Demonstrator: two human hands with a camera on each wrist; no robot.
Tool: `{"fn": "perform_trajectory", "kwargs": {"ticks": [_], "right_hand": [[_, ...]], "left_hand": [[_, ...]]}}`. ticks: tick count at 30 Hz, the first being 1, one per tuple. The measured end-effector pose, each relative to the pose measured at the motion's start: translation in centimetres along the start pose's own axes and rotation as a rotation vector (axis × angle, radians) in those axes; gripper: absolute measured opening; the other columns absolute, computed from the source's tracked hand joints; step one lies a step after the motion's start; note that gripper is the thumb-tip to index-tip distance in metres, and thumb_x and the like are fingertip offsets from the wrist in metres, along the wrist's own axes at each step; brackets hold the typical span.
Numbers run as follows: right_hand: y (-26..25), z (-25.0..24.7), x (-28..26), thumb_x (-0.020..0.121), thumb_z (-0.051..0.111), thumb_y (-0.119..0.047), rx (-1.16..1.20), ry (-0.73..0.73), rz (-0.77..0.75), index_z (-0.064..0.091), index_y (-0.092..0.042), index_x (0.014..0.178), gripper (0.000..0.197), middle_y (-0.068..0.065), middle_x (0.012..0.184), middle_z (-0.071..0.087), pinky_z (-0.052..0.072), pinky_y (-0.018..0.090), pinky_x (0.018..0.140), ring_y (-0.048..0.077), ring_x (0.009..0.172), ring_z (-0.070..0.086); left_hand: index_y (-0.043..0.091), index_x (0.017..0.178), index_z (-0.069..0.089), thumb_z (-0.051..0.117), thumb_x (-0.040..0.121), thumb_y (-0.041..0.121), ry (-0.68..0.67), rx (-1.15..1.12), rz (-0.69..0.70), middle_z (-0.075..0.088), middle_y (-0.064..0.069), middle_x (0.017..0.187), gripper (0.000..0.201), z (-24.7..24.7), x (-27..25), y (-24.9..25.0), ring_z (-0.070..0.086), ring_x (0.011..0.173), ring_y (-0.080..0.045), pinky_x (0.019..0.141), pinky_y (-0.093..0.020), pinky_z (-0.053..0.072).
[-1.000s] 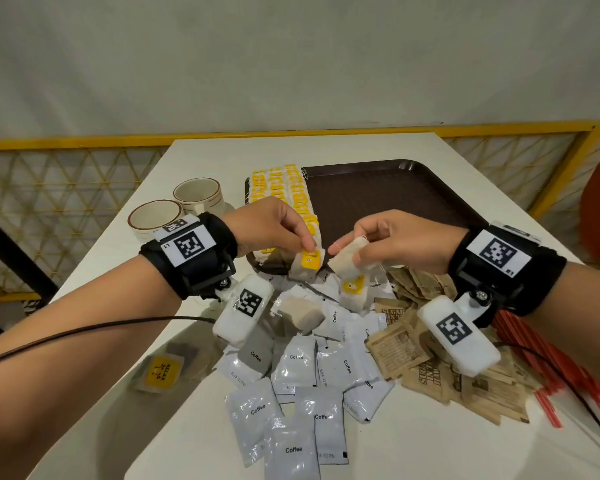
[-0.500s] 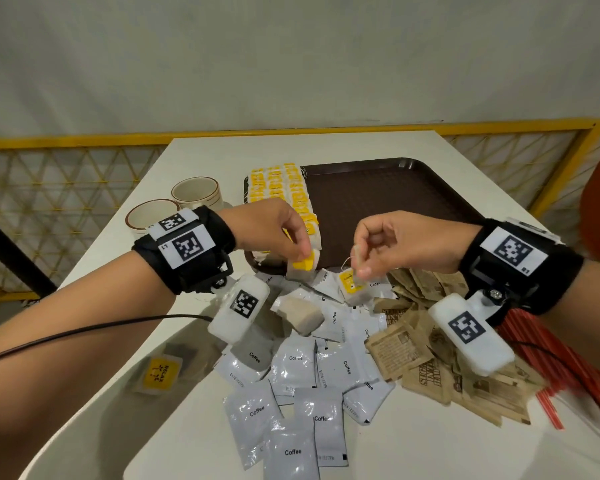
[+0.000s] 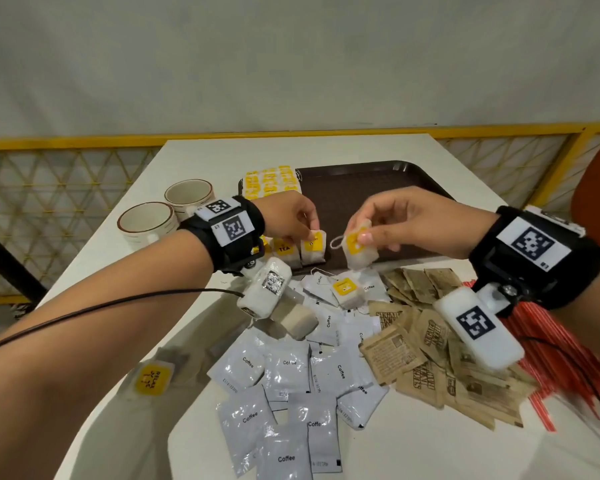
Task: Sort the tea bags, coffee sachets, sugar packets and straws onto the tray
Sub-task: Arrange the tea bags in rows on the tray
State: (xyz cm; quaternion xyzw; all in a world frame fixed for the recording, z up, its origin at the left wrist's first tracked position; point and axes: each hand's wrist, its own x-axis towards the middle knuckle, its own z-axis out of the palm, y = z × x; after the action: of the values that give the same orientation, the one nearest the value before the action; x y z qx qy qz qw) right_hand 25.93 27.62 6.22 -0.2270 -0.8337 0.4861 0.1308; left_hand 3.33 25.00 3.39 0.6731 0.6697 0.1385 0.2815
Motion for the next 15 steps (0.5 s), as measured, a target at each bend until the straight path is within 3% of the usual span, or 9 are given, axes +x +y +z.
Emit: {"fn": "perform_trajectory", "kwargs": {"ticks": [3,8,11,15], "right_hand": [[0.5,0.0,1.5,0.089,0.062,-0.010,0.030,0.077,0.058,0.057,-0.011,0.090,0.004,0.003,0.071,0.061,0.043,0.022,0.050,0.010,0.058,0.057],[1.4,0.2,3.4,0.093,0.060,-0.014,-0.034,0.171,0.124,0.058,-0.012,0.091,0.003,0.004,0.073,0.061,0.046,0.023,0.053,0.009,0.059,0.058],[2.2,0.7,4.4,0.091,0.061,-0.014,-0.107,0.151,0.183,0.059,-0.013,0.089,0.003,0.002,0.077,0.062,0.047,0.021,0.060,0.006,0.062,0.058],[3.0,1.4,5.7,0.092,0.058,-0.006,0.034,0.055,0.278,0.056,-0.010,0.086,0.008,0.010,0.086,0.060,0.052,0.019,0.061,0.013,0.072,0.060]], "left_hand": [[0.019,0.085,0.059,0.063,0.090,0.014,0.011,0.089,-0.009,0.063,0.005,0.074,0.008,-0.1,0.4,0.2,0.061,0.068,-0.008,0.064,-0.019,0.048],[0.022,0.081,0.058,0.062,0.090,0.015,-0.001,0.176,-0.014,0.063,0.007,0.075,0.012,-0.2,0.9,0.1,0.059,0.064,-0.002,0.048,-0.005,0.037],[0.015,0.095,0.067,0.063,0.088,0.014,0.019,0.260,0.008,0.057,0.011,0.079,0.007,-0.2,1.1,-0.2,0.053,0.070,-0.002,0.058,-0.011,0.039],[0.010,0.095,0.071,0.066,0.085,0.010,0.103,0.200,0.035,0.066,0.000,0.092,0.011,-0.5,1.1,-0.7,0.058,0.083,-0.011,0.067,-0.013,0.043]]}}
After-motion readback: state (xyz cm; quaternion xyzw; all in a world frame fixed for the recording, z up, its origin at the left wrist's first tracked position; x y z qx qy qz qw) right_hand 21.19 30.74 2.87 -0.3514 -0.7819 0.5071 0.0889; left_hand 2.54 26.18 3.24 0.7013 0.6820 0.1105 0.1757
